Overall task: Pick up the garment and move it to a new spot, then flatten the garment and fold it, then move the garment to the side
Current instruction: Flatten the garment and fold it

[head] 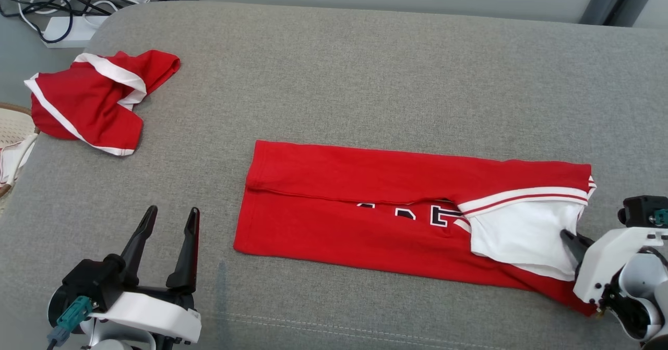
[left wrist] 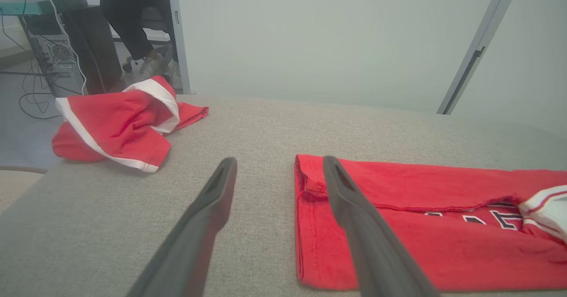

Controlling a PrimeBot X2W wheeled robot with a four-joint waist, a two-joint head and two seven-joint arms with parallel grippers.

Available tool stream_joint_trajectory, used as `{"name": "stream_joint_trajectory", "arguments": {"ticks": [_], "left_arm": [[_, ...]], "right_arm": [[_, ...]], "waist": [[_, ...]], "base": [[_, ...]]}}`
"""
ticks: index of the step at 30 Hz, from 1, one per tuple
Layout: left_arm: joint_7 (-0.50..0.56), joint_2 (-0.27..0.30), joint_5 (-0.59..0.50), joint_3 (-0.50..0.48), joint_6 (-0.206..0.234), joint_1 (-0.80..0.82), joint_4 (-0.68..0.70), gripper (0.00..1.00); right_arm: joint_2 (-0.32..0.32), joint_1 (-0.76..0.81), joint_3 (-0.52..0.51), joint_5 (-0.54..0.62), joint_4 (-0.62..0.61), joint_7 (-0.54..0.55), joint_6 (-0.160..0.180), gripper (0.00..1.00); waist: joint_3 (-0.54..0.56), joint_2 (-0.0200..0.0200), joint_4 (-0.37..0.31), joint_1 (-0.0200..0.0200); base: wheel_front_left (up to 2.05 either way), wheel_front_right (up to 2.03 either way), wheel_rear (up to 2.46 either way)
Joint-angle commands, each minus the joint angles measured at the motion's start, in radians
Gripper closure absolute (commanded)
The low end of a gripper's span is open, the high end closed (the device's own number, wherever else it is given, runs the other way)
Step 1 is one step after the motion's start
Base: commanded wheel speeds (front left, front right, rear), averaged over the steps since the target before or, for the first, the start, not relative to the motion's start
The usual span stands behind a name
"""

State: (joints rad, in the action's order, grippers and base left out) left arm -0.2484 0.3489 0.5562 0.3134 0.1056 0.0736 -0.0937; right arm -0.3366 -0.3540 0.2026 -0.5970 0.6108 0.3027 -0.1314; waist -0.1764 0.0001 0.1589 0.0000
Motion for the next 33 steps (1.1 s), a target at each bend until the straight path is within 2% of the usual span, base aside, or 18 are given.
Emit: {"name": "stream_joint_trajectory", "arguments": {"ticks": [1, 9, 14, 19, 22, 26, 27, 33], "left_arm": [[-0.013, 0.018, -0.007, -0.044, -0.006, 0.047, 0.022, 0.00], [-0.013, 0.012, -0.011, -0.053, -0.009, 0.045, 0.026, 0.00], [-0.013, 0.010, -0.012, -0.062, -0.011, 0.036, 0.025, 0.00], [-0.012, 0.018, -0.017, -0.058, -0.016, 0.034, 0.026, 0.00], [-0.007, 0.022, -0.019, -0.053, -0.017, 0.039, 0.034, 0.00], [0.001, 0.026, -0.018, -0.047, -0.018, 0.044, 0.041, 0.00], [0.005, 0.026, -0.017, -0.044, -0.019, 0.048, 0.043, 0.00], [0.009, 0.021, -0.016, -0.026, -0.030, 0.063, 0.034, 0.00]], "right_arm": [[-0.043, 0.010, -0.006, -0.011, 0.012, -0.025, 0.001, 1.00], [-0.127, 0.040, -0.145, -0.013, 0.049, -0.096, 0.001, 1.00], [-0.146, 0.039, -0.163, 0.014, -0.009, -0.145, 0.001, 1.00], [-0.102, 0.011, -0.075, 0.074, -0.231, -0.152, 0.001, 1.00], [-0.063, 0.008, -0.002, 0.124, -0.396, -0.116, 0.001, 1.00], [0.007, -0.001, 0.114, 0.168, -0.544, -0.051, 0.001, 1.00], [0.051, -0.015, 0.175, 0.170, -0.569, -0.030, 0.001, 1.00], [0.179, -0.074, 0.320, 0.192, -0.473, -0.037, 0.001, 1.00]], "waist": [[-0.001, -0.0001, -0.006, 0.0000], [-0.004, -0.0001, -0.026, 0.0000], [0.001, -0.0001, -0.057, 0.0000], [0.015, -0.0001, -0.088, 0.0000], [0.019, -0.0001, -0.096, 0.0000], [0.020, -0.0001, -0.100, 0.0000], [0.020, -0.0001, -0.097, 0.0000], [0.020, -0.0001, -0.055, 0.0000]], "base": [[0.00, 0.00, 0.00], [0.00, 0.00, 0.00], [0.00, 0.00, 0.00], [0.00, 0.00, 0.00], [0.00, 0.00, 0.00], [0.00, 0.00, 0.00], [0.00, 0.00, 0.00], [0.00, 0.00, 0.00]]}}
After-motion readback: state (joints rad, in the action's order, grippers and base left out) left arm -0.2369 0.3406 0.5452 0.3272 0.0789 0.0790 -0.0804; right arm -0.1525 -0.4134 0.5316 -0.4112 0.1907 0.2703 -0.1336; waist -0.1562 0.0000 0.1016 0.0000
